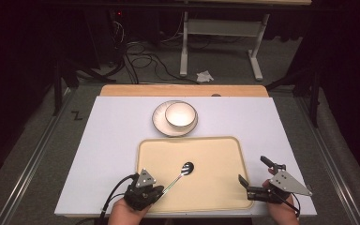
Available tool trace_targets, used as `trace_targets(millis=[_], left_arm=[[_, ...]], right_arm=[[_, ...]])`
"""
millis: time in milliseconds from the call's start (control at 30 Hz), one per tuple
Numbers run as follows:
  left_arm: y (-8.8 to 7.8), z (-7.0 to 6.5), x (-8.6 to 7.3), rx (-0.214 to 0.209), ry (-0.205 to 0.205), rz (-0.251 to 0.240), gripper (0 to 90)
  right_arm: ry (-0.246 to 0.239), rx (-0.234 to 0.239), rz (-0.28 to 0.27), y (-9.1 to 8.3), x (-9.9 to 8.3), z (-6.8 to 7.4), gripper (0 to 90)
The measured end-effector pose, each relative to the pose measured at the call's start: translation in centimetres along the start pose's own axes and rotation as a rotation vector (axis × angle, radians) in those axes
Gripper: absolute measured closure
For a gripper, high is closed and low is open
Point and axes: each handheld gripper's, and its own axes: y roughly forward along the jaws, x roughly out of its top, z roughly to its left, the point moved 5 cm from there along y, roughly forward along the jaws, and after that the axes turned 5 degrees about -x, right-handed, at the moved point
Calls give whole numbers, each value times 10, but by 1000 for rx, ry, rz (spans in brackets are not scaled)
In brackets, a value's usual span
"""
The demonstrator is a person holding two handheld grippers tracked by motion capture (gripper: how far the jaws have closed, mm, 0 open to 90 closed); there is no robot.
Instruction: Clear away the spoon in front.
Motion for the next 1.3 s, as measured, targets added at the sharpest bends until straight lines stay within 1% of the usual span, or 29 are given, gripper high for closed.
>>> trace_targets(millis=[33, 100, 133, 267, 367, 467, 500, 567, 700, 733, 900, 1067, 1133, 1167, 1233, 1267, 1300], left_arm=[[1, 0, 5, 3, -1, -15, 900], [6, 0, 14, 1, -5, -27, 900], [9, 0, 18, 2, -2, -26, 900], [27, -4, 29, -20, -8, -31, 900], [42, -10, 34, -34, 1, -2, 900], [54, -14, 37, -28, 20, 43, 900], [58, -14, 37, -22, 24, 55, 900], [63, -13, 39, -13, 26, 74, 900], [66, -3, 41, 3, -10, 81, 900], [67, 1, 41, 14, -10, 87, 900], [64, 16, 43, 48, -39, 84, 900], [59, 39, 46, 94, -72, 82, 900], [56, 49, 47, 124, -86, 85, 900], [54, 54, 47, 136, -95, 83, 900], [50, 58, 48, 138, -108, 65, 900], [45, 58, 48, 132, -110, 53, 900], [41, 56, 48, 128, -104, 37, 900]], right_arm=[[0, 0, 0, 0, 0, 0, 4], [3, 1, 2, 0, 0, 0, 4], [-5, 1, -2, 0, 0, 0, 4], [4, 5, -6, 0, 0, -2, 4], [11, 3, -6, 0, 0, -2, 4], [0, 10, -9, 1, 0, -1, 4], [7, 11, -7, 1, 0, 0, 4], [1, 15, -8, 1, 1, 0, 4], [4, 10, -7, 0, 1, 0, 4], [2, 11, -7, 0, 1, 0, 4], [-5, 13, -6, 1, 1, 1, 4], [-6, 15, -5, 1, 1, 1, 4], [-7, 18, -10, 1, 1, 1, 4], [-8, 19, -11, 1, 1, 1, 4], [-7, 17, -9, 2, 1, 0, 4], [-7, 16, -9, 2, 1, 0, 4], [-6, 15, -8, 1, 1, 0, 4]])
